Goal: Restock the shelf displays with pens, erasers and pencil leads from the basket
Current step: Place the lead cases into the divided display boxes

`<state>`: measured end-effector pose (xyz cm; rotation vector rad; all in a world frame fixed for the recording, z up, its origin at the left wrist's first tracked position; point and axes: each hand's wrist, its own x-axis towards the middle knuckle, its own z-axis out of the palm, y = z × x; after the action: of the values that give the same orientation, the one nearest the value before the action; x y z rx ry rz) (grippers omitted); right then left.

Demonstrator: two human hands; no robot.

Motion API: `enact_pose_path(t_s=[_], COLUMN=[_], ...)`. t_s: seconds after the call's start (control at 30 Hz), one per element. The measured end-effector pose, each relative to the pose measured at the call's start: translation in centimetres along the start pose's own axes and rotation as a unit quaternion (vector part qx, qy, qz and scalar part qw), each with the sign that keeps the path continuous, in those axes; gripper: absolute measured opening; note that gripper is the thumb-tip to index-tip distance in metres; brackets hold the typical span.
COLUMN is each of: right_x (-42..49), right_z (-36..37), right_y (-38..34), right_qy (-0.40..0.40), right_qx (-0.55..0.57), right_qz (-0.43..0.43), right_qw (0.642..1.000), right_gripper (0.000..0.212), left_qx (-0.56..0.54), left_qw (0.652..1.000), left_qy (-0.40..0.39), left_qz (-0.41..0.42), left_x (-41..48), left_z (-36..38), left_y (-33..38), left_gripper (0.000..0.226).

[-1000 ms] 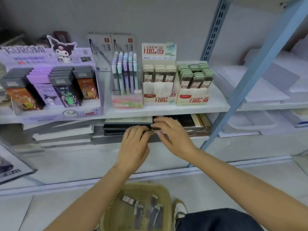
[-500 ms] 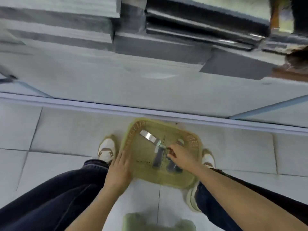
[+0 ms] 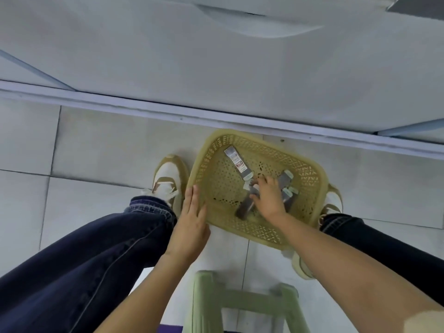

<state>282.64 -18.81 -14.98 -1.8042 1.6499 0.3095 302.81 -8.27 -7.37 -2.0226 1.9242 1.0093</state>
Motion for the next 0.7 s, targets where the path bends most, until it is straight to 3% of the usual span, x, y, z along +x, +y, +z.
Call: enact_pose_path(t_s=[0.1,0.17,0.37,0.53,0.6,0.7], right_x=[-0.1,-0.3,-1.4,-1.0,0.0,1.8], right_z=[-2.1,-4.2,-7.1,-5.5,-4.7,-2.9], right_y=[0.1,0.0,-2.0,-3.2,-3.0,-2.3], right_qy=[-0.064,-0.101,-0.154,-0.182,-0.128,-0.001], right_qx=[0.130,0.194,0.366,0.467,0.444,0.305], right_qz=[0.029,0.003,-0.027,0.000,0.025,0.083], right_qw=[0.989,0.976,0.917,0.865,0.886,0.949], right_gripper=[0.018,0.012,0.013,0.018,0.023,0.027], left_qx=[0.001,-0.015,-0.194,-0.211,-0.264,-0.396], left_qw=[1.000,0.999,0.981,0.975,0.961,0.908], left_qy=[0.024,0.051,0.018,0.056,0.062,0.041], left_qz=[-0.001,0.002,-0.010,-0.030,-0.057,-0.126], left_x=[0.1,0.3,2.1,2.3,2.4,2.6], left_z=[-0.7,-1.2,-2.0,-1.1,-0.9,-0.8], left_y=[0.2,0.5,3.6,4.3,3.7,2.4], left_gripper=[0.038,0.035,0.067,0.024,0.013,0.025])
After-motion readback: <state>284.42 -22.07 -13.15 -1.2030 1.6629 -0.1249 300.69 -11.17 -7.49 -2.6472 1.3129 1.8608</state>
